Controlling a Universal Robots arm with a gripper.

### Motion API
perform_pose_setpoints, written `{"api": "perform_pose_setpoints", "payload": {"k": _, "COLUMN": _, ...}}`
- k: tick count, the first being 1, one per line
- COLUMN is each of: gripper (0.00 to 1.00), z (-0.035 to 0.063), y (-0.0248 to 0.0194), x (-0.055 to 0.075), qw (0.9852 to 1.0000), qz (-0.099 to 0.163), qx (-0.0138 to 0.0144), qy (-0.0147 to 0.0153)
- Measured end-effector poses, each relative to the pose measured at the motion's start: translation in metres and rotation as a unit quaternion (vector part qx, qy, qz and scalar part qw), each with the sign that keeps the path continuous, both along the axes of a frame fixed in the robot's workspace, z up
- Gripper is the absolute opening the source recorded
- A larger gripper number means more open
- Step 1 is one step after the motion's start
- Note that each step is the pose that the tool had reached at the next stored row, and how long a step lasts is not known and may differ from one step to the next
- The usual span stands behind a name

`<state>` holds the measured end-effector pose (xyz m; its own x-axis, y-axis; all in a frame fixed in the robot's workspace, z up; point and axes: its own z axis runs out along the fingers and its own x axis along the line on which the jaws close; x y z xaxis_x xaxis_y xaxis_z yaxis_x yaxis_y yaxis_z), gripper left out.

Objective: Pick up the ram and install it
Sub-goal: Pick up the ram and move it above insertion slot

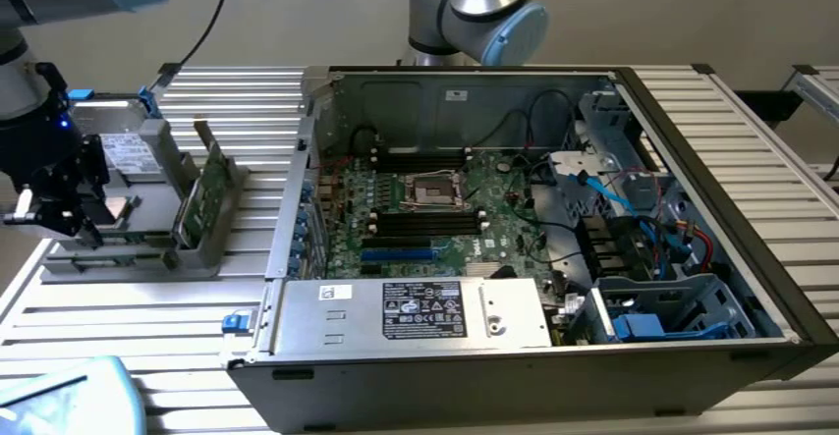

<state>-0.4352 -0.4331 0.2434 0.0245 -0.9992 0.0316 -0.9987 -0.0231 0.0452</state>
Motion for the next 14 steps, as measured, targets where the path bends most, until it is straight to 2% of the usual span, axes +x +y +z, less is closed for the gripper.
{"api": "perform_pose_setpoints", "payload": {"k": 6, "gripper": 0.39, "z": -0.0109, "y": -0.0002, "x": 0.000, "qw": 1.0000, "qz": 0.008, "qx": 0.0013, "qy": 0.0000}}
{"api": "perform_pose_setpoints", "payload": {"k": 12, "gripper": 0.39, "z": -0.0218, "y": -0.0094, "x": 0.000, "qw": 0.9998, "qz": 0.019, "qx": 0.0045, "qy": 0.0000}}
{"api": "perform_pose_setpoints", "payload": {"k": 14, "gripper": 0.39, "z": -0.0240, "y": -0.0108, "x": 0.000, "qw": 0.9997, "qz": 0.022, "qx": 0.0077, "qy": -0.0001}}
